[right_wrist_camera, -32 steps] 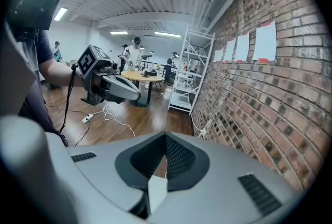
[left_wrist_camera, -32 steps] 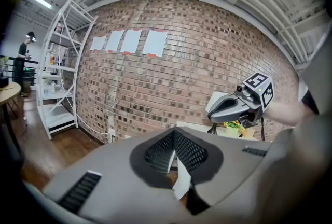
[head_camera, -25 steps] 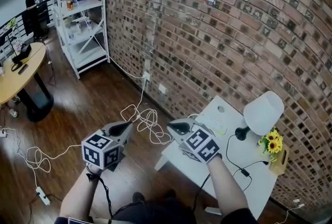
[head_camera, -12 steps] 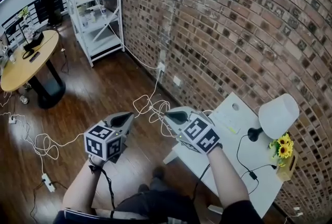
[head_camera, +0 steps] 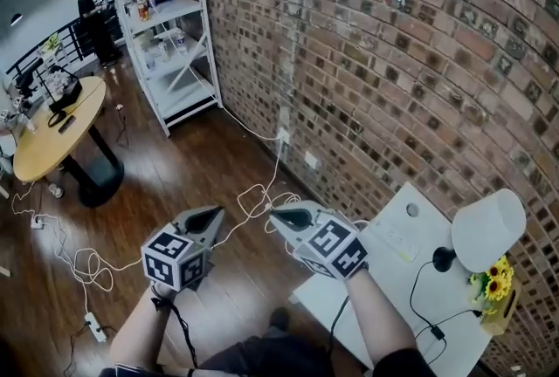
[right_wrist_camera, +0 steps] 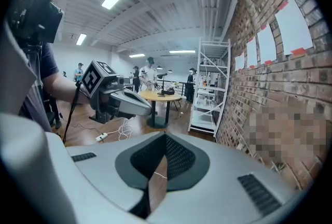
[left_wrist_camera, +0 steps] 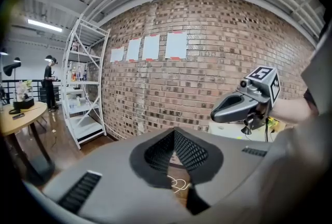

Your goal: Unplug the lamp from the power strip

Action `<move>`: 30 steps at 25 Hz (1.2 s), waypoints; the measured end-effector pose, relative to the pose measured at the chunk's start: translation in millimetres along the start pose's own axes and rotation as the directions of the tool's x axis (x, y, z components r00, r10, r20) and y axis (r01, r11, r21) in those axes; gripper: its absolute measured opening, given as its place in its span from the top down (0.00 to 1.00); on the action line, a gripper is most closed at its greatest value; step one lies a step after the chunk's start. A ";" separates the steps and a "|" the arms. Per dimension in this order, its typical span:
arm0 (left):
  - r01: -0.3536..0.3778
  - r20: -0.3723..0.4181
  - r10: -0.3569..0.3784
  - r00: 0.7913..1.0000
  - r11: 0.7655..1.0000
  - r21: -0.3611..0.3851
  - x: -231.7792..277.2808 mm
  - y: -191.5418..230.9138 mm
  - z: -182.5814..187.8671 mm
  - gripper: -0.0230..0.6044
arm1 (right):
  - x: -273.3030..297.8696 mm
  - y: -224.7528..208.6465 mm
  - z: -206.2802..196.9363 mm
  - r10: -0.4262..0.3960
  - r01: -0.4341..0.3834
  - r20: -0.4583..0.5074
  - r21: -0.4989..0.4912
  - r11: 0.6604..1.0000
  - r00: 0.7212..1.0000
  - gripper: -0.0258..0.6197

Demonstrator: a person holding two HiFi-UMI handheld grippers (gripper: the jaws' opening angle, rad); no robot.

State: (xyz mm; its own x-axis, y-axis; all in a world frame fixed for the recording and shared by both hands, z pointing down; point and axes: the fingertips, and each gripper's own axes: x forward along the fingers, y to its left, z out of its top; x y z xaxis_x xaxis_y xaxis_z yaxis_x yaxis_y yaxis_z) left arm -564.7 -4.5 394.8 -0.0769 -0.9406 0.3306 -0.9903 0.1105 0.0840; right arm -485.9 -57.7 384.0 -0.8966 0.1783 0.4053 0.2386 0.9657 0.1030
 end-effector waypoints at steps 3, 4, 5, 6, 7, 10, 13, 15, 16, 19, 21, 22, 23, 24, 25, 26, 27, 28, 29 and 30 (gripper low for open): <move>0.001 -0.023 -0.001 1.000 1.000 0.007 20.0 -2.1 3.7 0.94 | 2.0 -20.3 -3.0 0.005 -0.006 0.031 0.027 1.000 1.000 0.98; 0.003 -0.030 -0.003 1.000 1.000 0.008 26.5 -3.2 4.6 0.94 | 1.9 -26.8 -5.4 0.008 -0.009 0.035 0.037 0.999 0.999 0.98; 0.003 -0.034 -0.003 0.999 1.000 0.006 32.5 -3.2 5.4 0.94 | 1.6 -32.9 -7.7 0.011 -0.013 0.041 0.048 0.999 0.999 0.98; 0.001 -0.037 -0.001 0.999 1.000 0.005 37.8 -2.2 6.8 0.94 | 1.5 -38.8 -9.4 0.014 -0.016 0.047 0.057 0.998 0.999 0.98; -0.002 -0.040 0.002 0.999 1.000 0.005 42.5 -0.7 8.8 0.94 | 1.7 -44.8 -10.4 0.015 -0.019 0.055 0.065 0.998 0.998 0.98; -0.012 -0.051 0.012 0.999 1.000 0.004 52.0 4.1 11.6 0.94 | 3.8 -57.8 -14.0 0.018 -0.023 0.066 0.078 0.997 0.998 0.98; -0.016 -0.065 0.017 0.998 1.000 0.012 58.6 7.2 14.5 0.94 | 7.7 -66.8 -15.7 0.015 -0.020 0.066 0.076 0.997 0.998 0.98; -0.014 -0.069 0.016 0.997 1.000 0.023 64.0 10.1 19.0 0.94 | 10.2 -73.4 -14.0 0.011 -0.016 0.066 0.076 0.997 0.998 0.98; -0.014 -0.070 0.015 0.997 1.000 0.026 66.4 11.5 20.2 0.94 | 11.2 -75.7 -13.6 0.010 -0.015 0.065 0.077 0.997 0.998 0.98; -0.005 -0.073 0.007 0.997 1.000 0.025 70.2 15.0 19.2 0.94 | 15.4 -78.7 -12.8 0.005 -0.010 0.063 0.083 0.997 0.998 0.98; 0.010 -0.076 -0.009 0.997 1.000 0.023 71.4 17.8 17.9 0.94 | 19.7 -78.9 -11.3 -0.003 -0.002 0.060 0.086 0.996 0.998 0.98; 0.019 -0.076 -0.018 0.997 1.000 0.021 72.4 20.2 17.6 0.94 | 22.2 -79.0 -10.9 -0.009 0.004 0.056 0.086 0.996 0.998 0.98; 0.030 -0.074 -0.028 0.997 0.999 0.021 73.8 22.9 18.3 0.94 | 24.9 -79.1 -10.4 -0.017 0.012 0.051 0.086 0.996 0.999 0.98; 0.043 -0.073 -0.041 0.997 0.999 0.025 75.7 25.5 20.0 0.94 | 27.8 -79.1 -9.6 -0.024 0.020 0.047 0.087 0.996 0.999 0.98; 0.058 -0.072 -0.056 0.996 0.998 0.034 77.9 27.9 22.7 0.94 | 31.2 -78.6 -8.6 -0.031 0.027 0.043 0.089 0.996 0.999 0.98; 0.075 -0.071 -0.071 0.995 0.996 0.046 79.9 30.5 25.8 0.94 | 35.3 -77.0 -7.5 -0.034 0.031 0.037 0.088 0.996 0.999 0.98; 0.090 -0.069 -0.086 0.994 0.994 0.058 81.3 34.1 28.7 0.94 | 40.6 -74.1 -6.2 -0.035 0.032 0.028 0.084 0.996 0.999 0.98; 0.104 -0.067 -0.099 0.993 0.992 0.068 82.1 38.6 30.9 0.94 | 46.9 -70.4 -4.8 -0.034 0.033 0.018 0.080 0.996 0.999 0.98; 0.118 -0.064 -0.113 0.991 0.990 0.072 82.1 44.0 32.7 0.94 | 54.0 -66.5 -2.7 -0.036 0.035 0.008 0.076 0.996 0.999 0.98; 0.132 -0.062 -0.127 0.990 0.989 0.071 81.7 50.2 34.3 0.94 | 61.4 -63.0 0.2 -0.040 0.040 0.001 0.074 0.996 0.999 0.98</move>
State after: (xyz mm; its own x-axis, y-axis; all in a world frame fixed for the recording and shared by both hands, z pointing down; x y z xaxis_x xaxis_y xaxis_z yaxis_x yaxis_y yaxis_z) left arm -624.7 -86.8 393.8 0.0571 -0.9255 0.3745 -0.9975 -0.0374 0.0597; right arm -556.0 -107.6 402.2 -0.9057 0.1395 0.4003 0.1741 0.9834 0.0512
